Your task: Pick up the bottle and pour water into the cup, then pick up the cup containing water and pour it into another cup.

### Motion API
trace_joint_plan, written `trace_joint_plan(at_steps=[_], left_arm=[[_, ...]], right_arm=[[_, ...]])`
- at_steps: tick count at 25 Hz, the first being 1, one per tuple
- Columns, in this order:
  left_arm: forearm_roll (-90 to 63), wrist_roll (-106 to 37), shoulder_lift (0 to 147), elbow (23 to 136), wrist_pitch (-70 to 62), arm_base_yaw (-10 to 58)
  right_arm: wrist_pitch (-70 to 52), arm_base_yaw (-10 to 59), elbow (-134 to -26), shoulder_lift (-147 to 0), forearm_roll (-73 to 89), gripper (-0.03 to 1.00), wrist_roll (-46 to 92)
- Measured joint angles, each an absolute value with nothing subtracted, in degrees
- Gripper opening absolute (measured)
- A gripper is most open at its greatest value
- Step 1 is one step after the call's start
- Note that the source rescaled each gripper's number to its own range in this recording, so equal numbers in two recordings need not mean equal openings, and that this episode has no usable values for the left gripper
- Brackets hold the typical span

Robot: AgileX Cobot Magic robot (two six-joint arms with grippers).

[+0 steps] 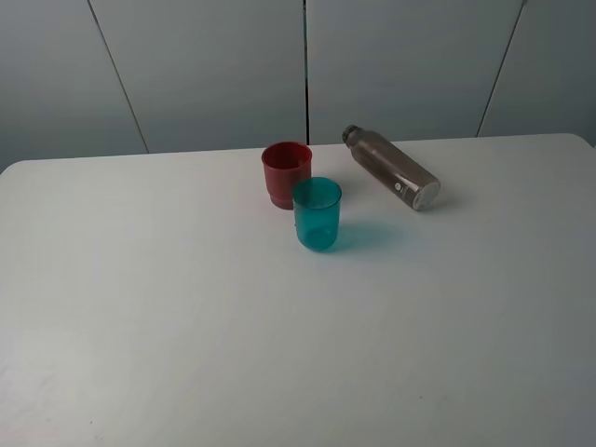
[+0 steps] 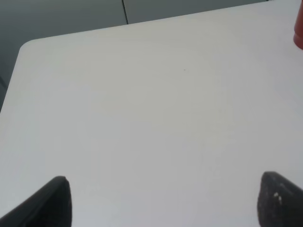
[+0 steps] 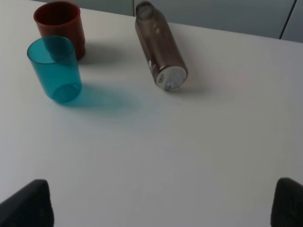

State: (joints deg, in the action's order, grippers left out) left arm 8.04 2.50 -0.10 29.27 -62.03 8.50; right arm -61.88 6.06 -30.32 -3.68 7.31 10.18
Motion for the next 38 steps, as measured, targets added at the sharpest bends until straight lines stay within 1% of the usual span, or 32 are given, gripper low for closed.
trace_joint_plan(at_steps=[3,11,17,19,38], left_arm=[[8.04,2.5,-0.1,29.27,-62.03,8.5],[8.04,2.6,-0.1,29.27,-62.03,8.5],[8.04,2.6,-0.1,29.27,-62.03,8.5],[8.04,2.6,-0.1,29.27,-62.03,8.5],[8.04,2.6,-0.1,29.27,-62.03,8.5]], right_arm=[[-62.24,6.06,-29.41,-0.29,4.94,1.0,8.87],[-62.38,5.5,-29.41,-0.03,3.64,1.0,4.92],[-62.38,-0.76,-29.41,0.06,3.64,1.0,2.9],[-62.38,-1.26,-29.41,0.06,3.64,1.0,2.68],[-62.38,-1.34,-29.41,0.06,1.02,1.0,-0.69]])
